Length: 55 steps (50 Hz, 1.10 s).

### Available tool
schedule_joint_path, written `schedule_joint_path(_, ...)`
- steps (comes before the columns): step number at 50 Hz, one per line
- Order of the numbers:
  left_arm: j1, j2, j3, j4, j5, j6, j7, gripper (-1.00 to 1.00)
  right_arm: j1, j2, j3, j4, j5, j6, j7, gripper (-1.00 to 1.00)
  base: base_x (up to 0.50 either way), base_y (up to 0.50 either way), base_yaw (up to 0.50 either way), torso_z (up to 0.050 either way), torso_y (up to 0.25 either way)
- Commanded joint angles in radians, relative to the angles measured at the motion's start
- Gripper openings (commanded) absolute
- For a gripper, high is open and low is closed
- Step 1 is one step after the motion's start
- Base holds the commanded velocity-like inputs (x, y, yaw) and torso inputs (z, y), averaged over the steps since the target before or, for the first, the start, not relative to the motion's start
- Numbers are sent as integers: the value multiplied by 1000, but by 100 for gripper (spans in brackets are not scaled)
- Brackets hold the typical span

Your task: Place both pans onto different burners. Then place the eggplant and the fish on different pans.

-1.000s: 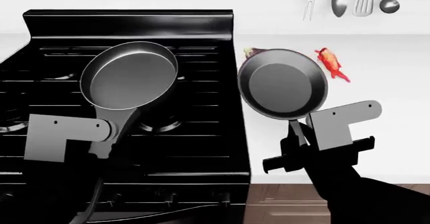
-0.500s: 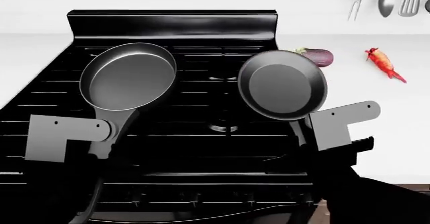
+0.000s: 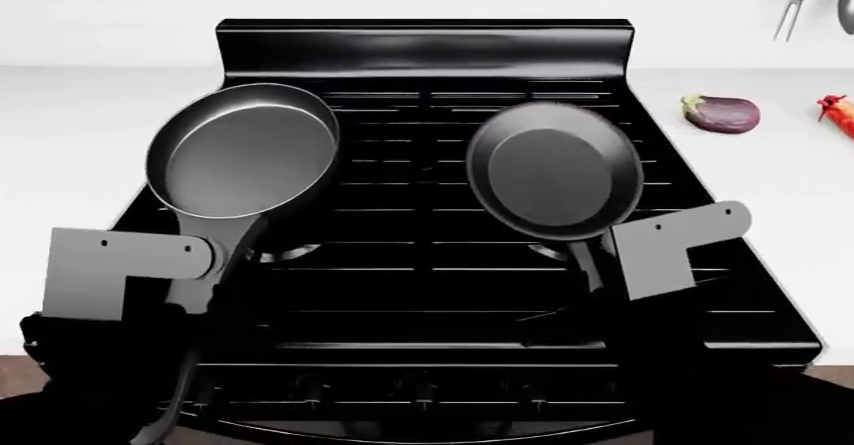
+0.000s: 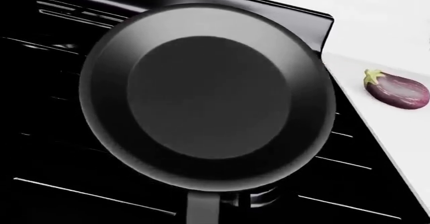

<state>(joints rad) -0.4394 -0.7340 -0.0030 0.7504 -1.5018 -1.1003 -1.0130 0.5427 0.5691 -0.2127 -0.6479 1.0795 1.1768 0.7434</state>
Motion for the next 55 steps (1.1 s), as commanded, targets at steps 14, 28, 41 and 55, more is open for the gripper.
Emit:
schedule_joint_path(14,-46,-19,-17,6,-6,20,-17,-100,49,0,69,-5,-1,30,64,-100,157,0,0,1,3)
schedule_joint_path(28,-47,-25,-18,7,-14,30,-22,-100,78,35,84,62,6,57,69,-100,36,0,0,1,5)
schedule_joint_path(41,-31,-29,-19,3,1,40,-8,-100,46,78,132,88,67,101,89,-100,0,0,0,2,3)
schedule_joint_path(55,-23,-33,-15,2,6,47,-8,-100,-13,97,161,27,129,105,120,-100,0,0,0,1,3)
